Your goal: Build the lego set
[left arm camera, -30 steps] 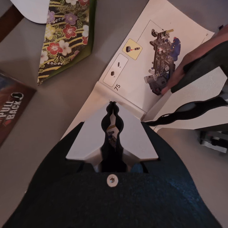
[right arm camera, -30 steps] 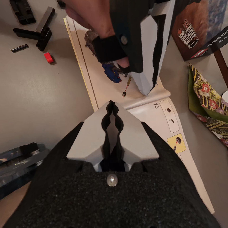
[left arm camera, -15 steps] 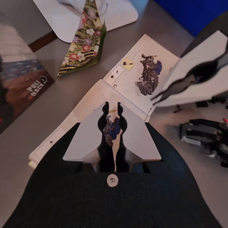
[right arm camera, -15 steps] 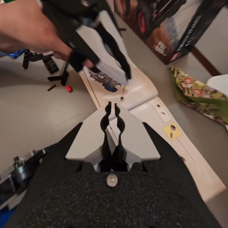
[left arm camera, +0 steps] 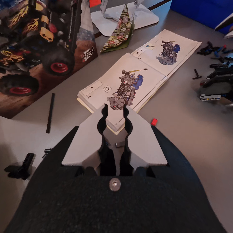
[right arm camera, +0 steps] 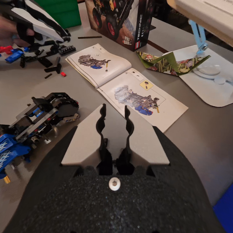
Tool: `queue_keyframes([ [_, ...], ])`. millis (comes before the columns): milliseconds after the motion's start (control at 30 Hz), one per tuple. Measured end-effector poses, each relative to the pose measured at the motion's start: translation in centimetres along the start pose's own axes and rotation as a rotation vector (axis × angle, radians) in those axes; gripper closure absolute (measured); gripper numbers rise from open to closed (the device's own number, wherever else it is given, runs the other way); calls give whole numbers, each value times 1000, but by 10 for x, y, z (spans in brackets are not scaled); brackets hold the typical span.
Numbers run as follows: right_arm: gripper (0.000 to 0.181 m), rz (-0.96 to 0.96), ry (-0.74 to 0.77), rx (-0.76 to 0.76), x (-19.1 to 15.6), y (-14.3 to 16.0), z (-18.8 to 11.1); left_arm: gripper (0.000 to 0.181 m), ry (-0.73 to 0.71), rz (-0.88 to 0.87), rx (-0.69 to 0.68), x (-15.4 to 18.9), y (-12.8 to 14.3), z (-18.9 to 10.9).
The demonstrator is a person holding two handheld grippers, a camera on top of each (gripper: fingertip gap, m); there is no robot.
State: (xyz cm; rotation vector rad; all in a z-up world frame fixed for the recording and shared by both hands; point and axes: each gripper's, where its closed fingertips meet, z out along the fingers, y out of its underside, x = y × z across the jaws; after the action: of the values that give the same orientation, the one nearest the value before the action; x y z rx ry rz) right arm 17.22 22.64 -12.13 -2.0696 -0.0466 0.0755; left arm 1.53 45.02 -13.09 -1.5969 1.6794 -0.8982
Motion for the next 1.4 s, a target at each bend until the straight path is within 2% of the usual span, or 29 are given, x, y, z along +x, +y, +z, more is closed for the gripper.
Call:
queue_keyframes([
  [33,153,-27,51,10,7,-1,-2,160,4,-4,2,0,1,-1],
  [133,154,-80,146,25,17,0,-5,160,23,-46,-5,1,9,2],
  [367,152,-55,136,-15,16,7,0,160,45,-43,-40,9,19,11],
  [533,152,-34,161,-11,27,7,-5,160,118,-72,-21,27,14,10],
  [867,148,-33,179,62,26,-16,-25,160,130,-45,6,38,7,6],
  [933,142,-53,162,94,21,-26,-33,160,128,-46,14,37,5,4],
  [1033,143,-95,153,151,15,-37,-54,160,116,-41,25,36,3,2],
  [1100,143,-135,229,101,21,-28,-71,160,107,-38,30,34,1,0],
  [1167,152,-149,300,63,23,-12,-90,160,102,-42,42,33,-1,-2],
  [1333,147,91,341,17,16,43,-131,160,80,-46,50,28,-2,-3],
  [1400,147,164,335,45,9,56,-144,160,75,-50,53,27,-3,-4],
])
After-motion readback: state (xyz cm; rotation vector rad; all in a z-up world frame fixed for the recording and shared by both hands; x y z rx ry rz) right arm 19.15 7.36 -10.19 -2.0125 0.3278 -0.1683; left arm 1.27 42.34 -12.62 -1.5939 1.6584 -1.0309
